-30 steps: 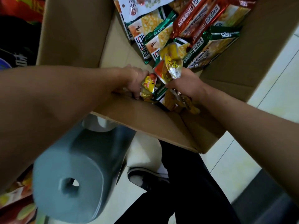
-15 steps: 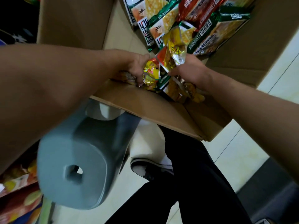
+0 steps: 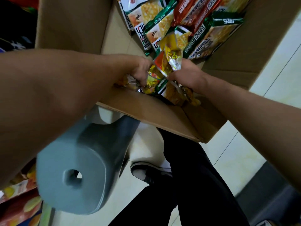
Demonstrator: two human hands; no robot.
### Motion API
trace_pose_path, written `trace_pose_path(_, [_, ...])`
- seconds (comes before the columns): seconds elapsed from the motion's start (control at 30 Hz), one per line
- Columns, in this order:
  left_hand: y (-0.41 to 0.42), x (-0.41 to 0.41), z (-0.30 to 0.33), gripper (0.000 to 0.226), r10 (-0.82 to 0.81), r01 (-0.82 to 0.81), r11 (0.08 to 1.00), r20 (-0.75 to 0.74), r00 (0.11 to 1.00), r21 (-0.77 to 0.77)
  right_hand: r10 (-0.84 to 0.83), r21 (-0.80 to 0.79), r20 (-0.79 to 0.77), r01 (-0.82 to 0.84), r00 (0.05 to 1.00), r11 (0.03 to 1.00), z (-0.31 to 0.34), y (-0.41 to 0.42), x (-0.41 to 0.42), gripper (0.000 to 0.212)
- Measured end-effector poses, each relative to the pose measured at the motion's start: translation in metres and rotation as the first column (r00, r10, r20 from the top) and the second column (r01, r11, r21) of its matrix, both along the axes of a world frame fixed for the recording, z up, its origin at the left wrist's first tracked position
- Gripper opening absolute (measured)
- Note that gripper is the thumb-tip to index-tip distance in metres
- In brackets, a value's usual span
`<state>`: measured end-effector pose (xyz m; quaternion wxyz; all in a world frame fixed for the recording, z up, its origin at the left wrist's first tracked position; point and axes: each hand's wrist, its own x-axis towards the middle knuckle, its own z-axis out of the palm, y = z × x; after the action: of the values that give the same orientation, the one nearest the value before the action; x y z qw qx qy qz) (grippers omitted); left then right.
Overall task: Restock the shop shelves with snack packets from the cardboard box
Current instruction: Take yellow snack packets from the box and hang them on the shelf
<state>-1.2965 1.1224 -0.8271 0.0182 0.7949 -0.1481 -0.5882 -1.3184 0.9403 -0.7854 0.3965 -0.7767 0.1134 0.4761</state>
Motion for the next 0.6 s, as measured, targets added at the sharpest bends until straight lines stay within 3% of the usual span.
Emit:
trace_pose_path(0.1, [0.009,-0.001,0.019,0.092,0.038,-0.040,0.999,0.100,0.994,0.016,-0.057,-0.028,0.019,0.057,0.998,0.998,0.014,-0.004,0.000,0.036])
trace_pose_path(0.17, [0.021,0.000,0.038,0.102,0.034,-0.040,0.998,0.155,0.987,0.040,-0.117,-0.028,0.042,0.118,0.992,0.993,0.028,-0.006,-0.001,0.031])
trace_pose_path(0.4, [0.062,0.009,0.128,0.102,0.125,-0.165,0.975,0.244,0.962,0.151,-0.243,-0.012,-0.025,0.243,0.970,0.970,0.096,-0.016,-0.006,0.034])
trace_pose_path(0.5, [0.068,0.011,0.176,0.104,0.257,-0.288,0.955,0.278,0.925,0.073,-0.279,0.014,-0.012,0.279,0.960,0.960,0.136,-0.019,-0.011,0.018])
trace_pose_path(0.6, [0.064,0.007,0.231,0.082,0.407,-0.414,0.909,0.289,0.867,-0.038,-0.336,0.026,0.001,0.336,0.942,0.942,0.193,-0.016,-0.014,0.010])
